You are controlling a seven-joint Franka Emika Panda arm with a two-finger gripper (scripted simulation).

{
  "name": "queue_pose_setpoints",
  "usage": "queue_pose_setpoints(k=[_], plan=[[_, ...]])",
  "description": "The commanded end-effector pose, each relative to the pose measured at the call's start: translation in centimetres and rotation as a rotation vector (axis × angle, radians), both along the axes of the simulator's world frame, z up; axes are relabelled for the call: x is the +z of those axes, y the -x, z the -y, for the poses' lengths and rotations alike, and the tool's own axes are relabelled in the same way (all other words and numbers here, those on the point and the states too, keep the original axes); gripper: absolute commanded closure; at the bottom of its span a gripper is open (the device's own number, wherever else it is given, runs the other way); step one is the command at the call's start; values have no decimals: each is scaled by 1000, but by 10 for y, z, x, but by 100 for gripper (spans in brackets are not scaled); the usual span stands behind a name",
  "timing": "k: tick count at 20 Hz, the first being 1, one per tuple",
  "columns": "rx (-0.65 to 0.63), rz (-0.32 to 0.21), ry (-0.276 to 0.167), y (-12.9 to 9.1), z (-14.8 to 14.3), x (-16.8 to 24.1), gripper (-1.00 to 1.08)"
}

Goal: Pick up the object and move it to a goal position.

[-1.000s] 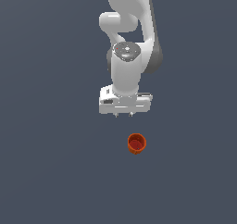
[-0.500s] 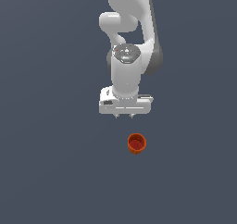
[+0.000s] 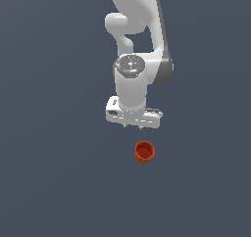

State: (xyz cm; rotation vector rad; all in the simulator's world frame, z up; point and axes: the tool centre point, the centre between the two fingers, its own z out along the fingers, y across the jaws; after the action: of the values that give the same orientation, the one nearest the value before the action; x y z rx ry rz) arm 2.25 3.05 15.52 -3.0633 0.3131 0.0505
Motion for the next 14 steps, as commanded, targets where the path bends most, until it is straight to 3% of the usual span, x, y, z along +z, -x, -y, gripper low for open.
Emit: queue_pose_setpoints(k=[1, 14], plan=[[-77, -16, -17, -4, -2, -5, -20], [-503, -128, -102, -23, -18, -36, -20]])
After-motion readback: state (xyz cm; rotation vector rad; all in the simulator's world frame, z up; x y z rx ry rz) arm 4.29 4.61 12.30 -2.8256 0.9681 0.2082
